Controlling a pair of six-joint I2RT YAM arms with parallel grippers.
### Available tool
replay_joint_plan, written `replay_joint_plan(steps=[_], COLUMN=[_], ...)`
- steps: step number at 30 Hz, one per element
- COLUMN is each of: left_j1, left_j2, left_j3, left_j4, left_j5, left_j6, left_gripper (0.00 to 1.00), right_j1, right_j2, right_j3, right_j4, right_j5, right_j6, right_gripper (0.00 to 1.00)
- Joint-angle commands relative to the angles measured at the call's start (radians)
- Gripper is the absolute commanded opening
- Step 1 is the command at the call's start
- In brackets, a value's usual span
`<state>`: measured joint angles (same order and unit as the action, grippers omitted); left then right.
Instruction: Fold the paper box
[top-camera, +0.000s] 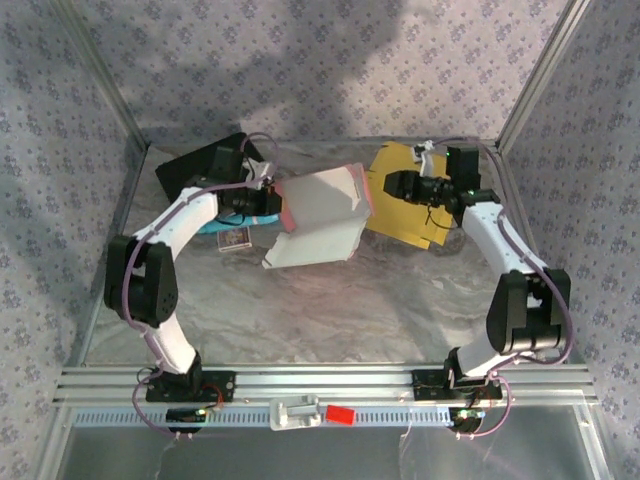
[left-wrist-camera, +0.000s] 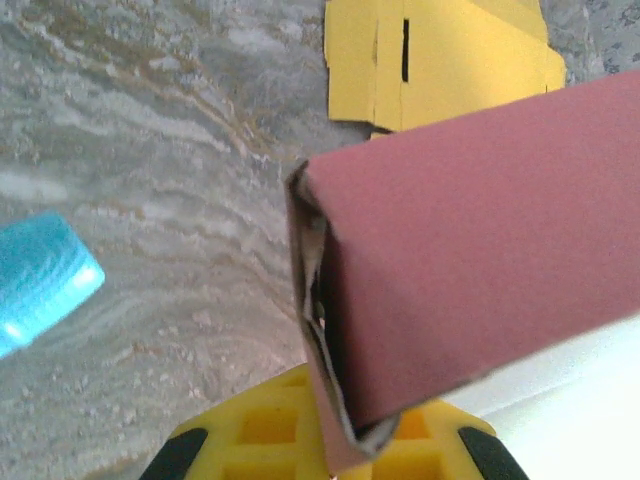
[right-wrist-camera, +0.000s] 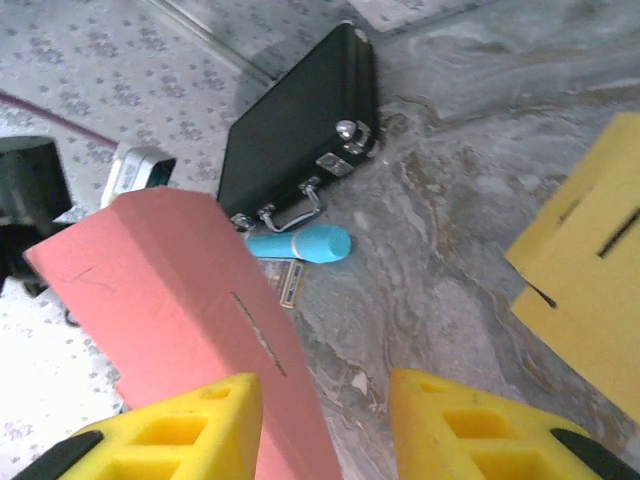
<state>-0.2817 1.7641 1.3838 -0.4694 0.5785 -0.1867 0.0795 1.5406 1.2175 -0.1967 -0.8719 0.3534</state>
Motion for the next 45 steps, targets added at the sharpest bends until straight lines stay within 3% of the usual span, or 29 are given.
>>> replay_joint_plan(steps=[1,14,24,33,40,45], left_j1=[0.010,0.015,0.013,0.009,-0.006,-0.016], left_j2=[0.050,0.117,0.099,0.080,0.055,0.044], left_j3=[0.088,0.177,0.170,0.180,0.165,0.150], left_j4=[-0.023,-0.075,-0.097,-0.105,-0.116,-0.117], left_j5=[0.065,0.124,0.129,0.117,0.091,0.084], left_j6=[0.061,0.084,0.087,0.075,0.079,0.084], left_gripper=[0.00,0.00,0.00,0.00,0.00,0.00], right_j1=[0.020,0.064,0.105,0.181,0.279,0.311], right_j2=[0.021,0.064,0.097,0.081,0.078,0.087], right_j3=[0.089,0.206,0.272,0.293,0.333,0.338], right_j4=[-0.075,-0.274,-0.338,-0.400,-0.471,-0.483], right_j5=[-0.107,-0.051,-0.024,0.195,0.503,0.604], right_j6=[-0.101,-0.281,-0.333,-0.405,-0.458,-0.467], right_gripper=[0.40,0.41,0.37,0.33,0.33,0.34])
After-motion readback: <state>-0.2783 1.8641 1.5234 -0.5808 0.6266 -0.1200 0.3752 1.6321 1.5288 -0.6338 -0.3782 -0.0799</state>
